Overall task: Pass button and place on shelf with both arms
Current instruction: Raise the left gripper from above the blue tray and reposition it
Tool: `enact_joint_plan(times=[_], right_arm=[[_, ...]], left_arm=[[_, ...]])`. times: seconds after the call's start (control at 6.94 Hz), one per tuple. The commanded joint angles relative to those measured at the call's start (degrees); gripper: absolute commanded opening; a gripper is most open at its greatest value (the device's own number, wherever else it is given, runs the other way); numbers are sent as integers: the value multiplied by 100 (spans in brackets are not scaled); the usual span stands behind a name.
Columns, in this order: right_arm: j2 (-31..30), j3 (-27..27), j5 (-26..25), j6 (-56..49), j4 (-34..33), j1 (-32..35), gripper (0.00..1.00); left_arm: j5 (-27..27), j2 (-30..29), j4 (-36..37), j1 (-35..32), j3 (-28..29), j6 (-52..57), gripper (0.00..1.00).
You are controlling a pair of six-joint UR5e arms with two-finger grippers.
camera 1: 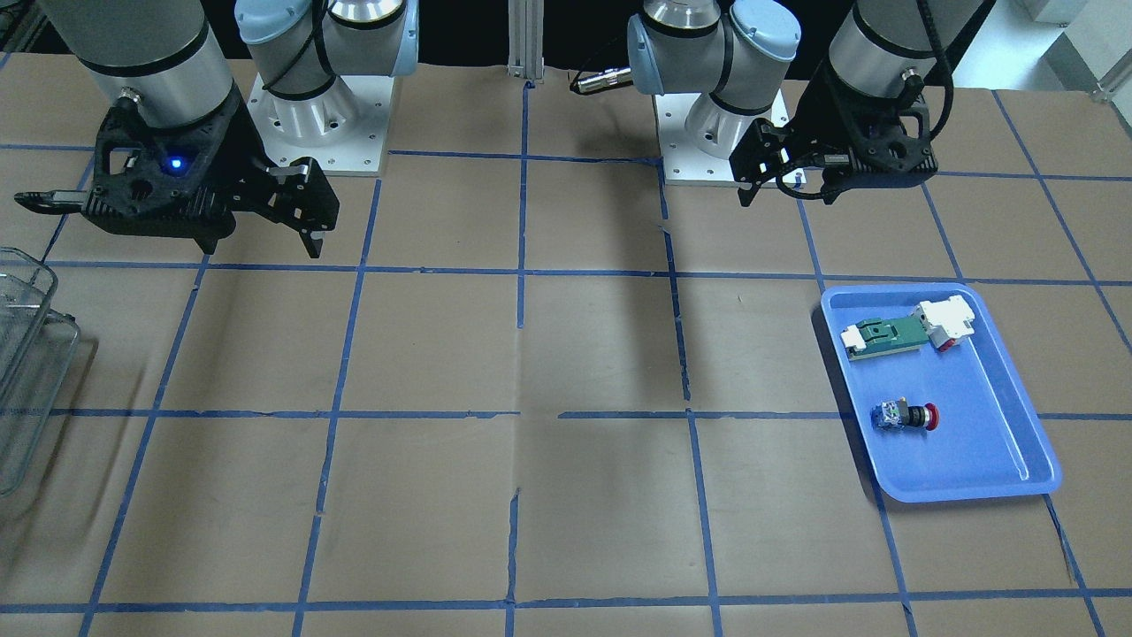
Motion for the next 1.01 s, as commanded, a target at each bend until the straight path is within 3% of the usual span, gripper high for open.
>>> enact_joint_plan(times=[0.0,0.86], right_arm=[[0,0,0,0,-6,0,100],[9,9,0,0,3,0,100]], left_arm=[[-9,8,0,0,-5,-7,100],[0,44,0,0,-57,10,100]])
